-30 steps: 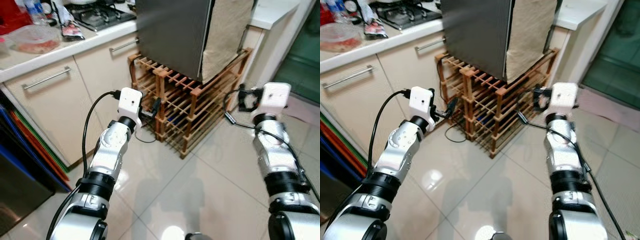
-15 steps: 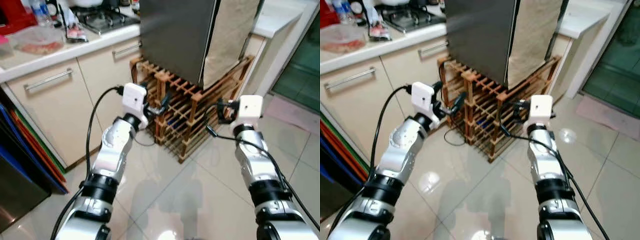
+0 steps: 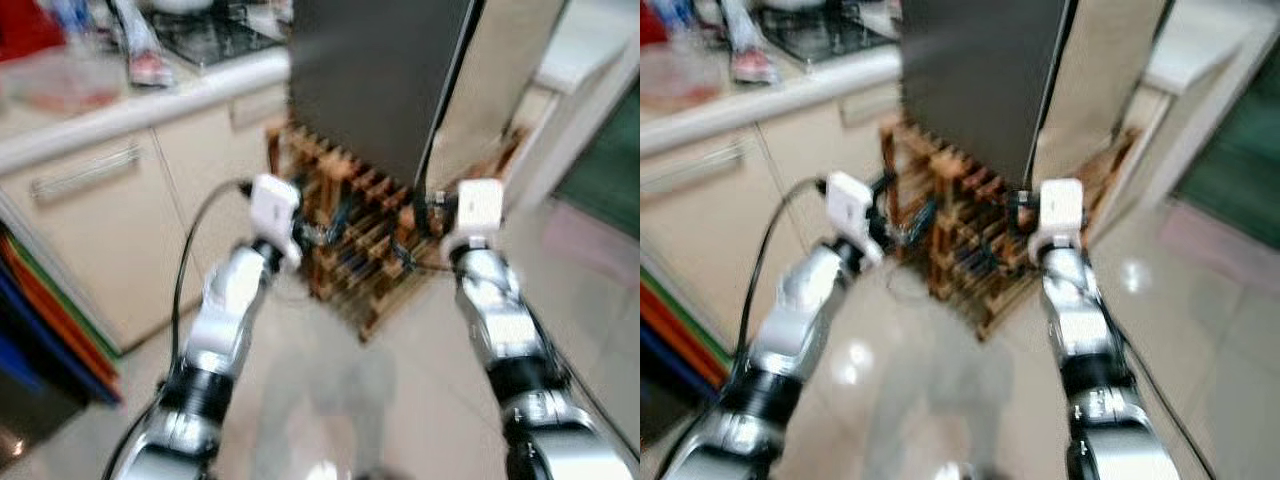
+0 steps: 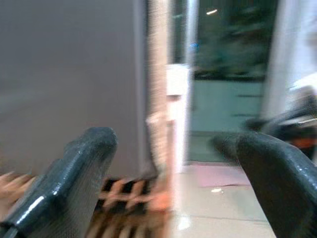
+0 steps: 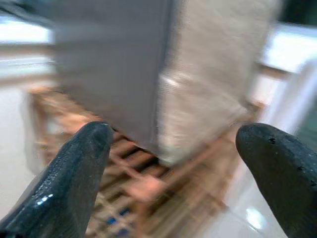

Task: Restocking fridge

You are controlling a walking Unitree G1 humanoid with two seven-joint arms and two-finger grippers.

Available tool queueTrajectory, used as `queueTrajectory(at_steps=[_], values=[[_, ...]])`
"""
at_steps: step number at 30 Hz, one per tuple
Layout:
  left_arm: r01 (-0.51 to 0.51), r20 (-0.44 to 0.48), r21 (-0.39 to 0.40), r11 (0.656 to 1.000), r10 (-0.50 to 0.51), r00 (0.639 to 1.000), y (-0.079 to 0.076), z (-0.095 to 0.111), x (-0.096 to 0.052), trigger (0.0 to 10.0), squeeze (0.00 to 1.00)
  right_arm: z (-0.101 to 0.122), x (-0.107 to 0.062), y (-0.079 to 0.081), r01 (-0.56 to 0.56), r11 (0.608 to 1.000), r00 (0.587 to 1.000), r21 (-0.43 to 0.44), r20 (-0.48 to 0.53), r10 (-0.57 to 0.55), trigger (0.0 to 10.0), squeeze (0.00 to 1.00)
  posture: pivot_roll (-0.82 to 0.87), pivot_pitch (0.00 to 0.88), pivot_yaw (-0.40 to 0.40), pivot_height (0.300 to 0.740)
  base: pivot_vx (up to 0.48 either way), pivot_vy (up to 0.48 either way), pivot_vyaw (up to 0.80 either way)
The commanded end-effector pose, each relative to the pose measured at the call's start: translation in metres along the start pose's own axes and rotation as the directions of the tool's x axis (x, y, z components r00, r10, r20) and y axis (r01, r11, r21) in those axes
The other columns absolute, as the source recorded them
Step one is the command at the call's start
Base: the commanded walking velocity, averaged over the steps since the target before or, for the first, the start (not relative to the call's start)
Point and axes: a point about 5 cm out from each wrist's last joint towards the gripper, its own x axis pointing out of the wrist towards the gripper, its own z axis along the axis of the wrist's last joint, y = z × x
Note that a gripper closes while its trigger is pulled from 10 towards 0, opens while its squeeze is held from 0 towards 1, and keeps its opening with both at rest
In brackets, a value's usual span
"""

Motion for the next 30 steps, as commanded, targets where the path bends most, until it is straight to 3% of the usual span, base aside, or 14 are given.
queueTrajectory(at_steps=[1,13,16,17,19,23,24,25,27,30], values=[[-0.018,-0.008,0.021,1.000,0.018,1.000,0.012,0.004,-0.005,10.0,0.00,0.010,0.003,0.011,-0.034,0.999,0.999,0.024,0.037,0.033,10.0,0.00,-0.05,0.000,-0.025,0.728,0.461,0.000,-0.45],[-0.107,-0.109,0.055,0.993,0.113,0.988,0.026,-0.007,-0.007,10.0,0.00,0.005,-0.002,0.015,-0.036,0.999,0.998,0.030,0.046,0.034,10.0,0.00,-0.04,0.000,-0.021,0.678,0.038,0.000,-0.45],[-0.248,-0.161,0.098,0.964,0.262,0.952,0.044,-0.014,-0.012,10.0,0.00,0.009,-0.006,0.010,0.011,0.999,0.995,0.032,0.094,-0.014,10.0,0.00,-0.04,0.000,-0.023,0.661,0.000,0.000,-0.45],[-0.248,-0.161,0.098,0.964,0.262,0.952,0.044,-0.014,-0.012,10.0,0.00,0.009,-0.006,0.010,0.011,0.999,0.995,0.032,0.094,-0.014,10.0,0.00,-0.04,0.000,-0.023,0.661,0.000,0.000,-0.45],[-0.391,-0.218,0.087,0.916,0.401,0.890,0.062,-0.024,-0.023,10.0,0.00,0.006,-0.024,-0.001,0.042,0.999,0.991,0.020,0.130,-0.045,10.0,0.00,-0.05,0.000,-0.023,0.649,0.000,0.000,-0.45],[-0.424,-0.238,0.088,0.901,0.433,0.870,0.067,-0.027,-0.027,10.0,0.00,0.004,-0.030,-0.003,0.047,0.999,0.990,0.016,0.134,-0.049,10.0,0.00,-0.05,0.000,-0.023,0.645,0.000,0.000,-0.45],[-0.455,-0.263,0.110,0.884,0.468,0.844,0.071,-0.031,-0.030,10.0,0.00,0.000,-0.039,-0.005,0.048,0.999,0.989,-0.009,0.143,-0.046,10.0,0.00,-0.06,0.000,-0.023,0.641,0.000,0.000,-0.45],[-0.477,-0.291,0.121,0.870,0.491,0.821,0.074,-0.037,-0.032,10.0,0.00,-0.008,-0.065,-0.010,0.053,0.997,0.986,-0.060,0.158,-0.043,10.0,0.00,-0.06,0.000,-0.017,0.632,0.000,0.000,-0.45],[-0.465,-0.296,0.131,0.875,0.483,0.824,0.073,-0.037,-0.031,10.0,0.00,-0.013,-0.081,-0.013,0.055,0.995,0.987,-0.088,0.159,-0.041,10.0,0.00,-0.07,0.000,-0.013,0.624,0.000,0.000,-0.45],[-0.442,-0.298,0.139,0.886,0.463,0.835,0.071,-0.037,-0.027,10.0,0.00,-0.018,-0.092,-0.014,0.047,0.992,0.989,-0.119,0.145,-0.030,10.0,0.00,-0.08,0.000,-0.004,0.616,0.000,0.000,-0.31]])
